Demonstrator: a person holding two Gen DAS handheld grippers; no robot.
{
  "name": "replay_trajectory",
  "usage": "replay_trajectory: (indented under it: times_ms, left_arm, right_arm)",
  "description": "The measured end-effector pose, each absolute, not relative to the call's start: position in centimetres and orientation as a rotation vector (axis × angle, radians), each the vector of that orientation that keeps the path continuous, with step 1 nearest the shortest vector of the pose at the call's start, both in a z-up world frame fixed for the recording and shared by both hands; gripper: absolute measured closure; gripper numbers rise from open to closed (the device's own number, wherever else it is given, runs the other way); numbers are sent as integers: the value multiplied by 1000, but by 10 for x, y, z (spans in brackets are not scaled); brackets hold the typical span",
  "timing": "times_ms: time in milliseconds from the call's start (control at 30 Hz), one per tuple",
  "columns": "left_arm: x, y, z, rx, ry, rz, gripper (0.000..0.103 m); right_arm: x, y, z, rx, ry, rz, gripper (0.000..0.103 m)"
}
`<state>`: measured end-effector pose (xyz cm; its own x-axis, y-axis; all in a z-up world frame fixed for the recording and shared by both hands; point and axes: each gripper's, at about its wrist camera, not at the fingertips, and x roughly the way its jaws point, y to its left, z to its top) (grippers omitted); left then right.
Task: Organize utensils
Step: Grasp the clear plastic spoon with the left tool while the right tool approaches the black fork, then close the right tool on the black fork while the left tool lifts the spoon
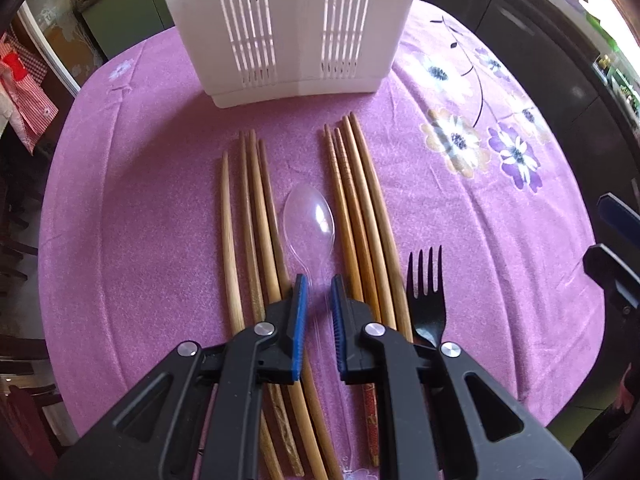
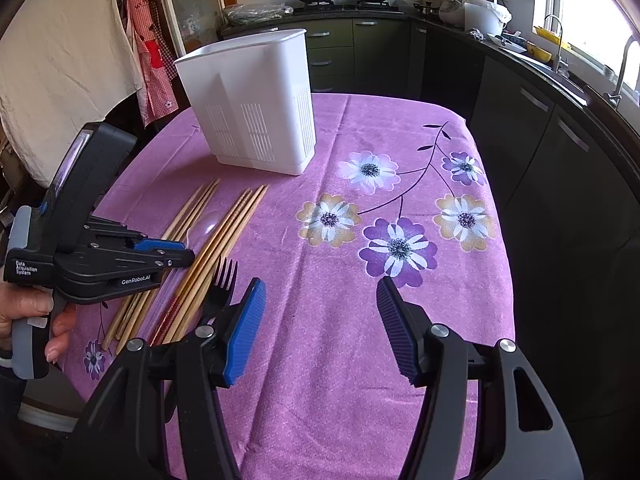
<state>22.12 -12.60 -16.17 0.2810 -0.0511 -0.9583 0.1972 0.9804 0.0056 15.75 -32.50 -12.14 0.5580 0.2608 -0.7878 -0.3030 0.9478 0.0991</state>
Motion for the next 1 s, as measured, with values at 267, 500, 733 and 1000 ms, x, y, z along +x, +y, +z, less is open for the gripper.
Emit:
replay_trajectory:
  times_ms: [267,500,733,1000]
  left_arm:
    - [221,-135,-165,133,1244,-186,95]
    - [195,-117,-131,37,1124,-247,95]
    - [175,-102,-91,9,992,-275,95]
    - [156,-89,-85,23,954,-276,95]
  right_arm:
    - [157,-312,-128,-82,956,341,45]
    - [155,-289,-139,-125,1006,377,45]
    - [173,-273,-144,-64,1062,461,70]
    - [204,-254,-158,21,1147,532,70]
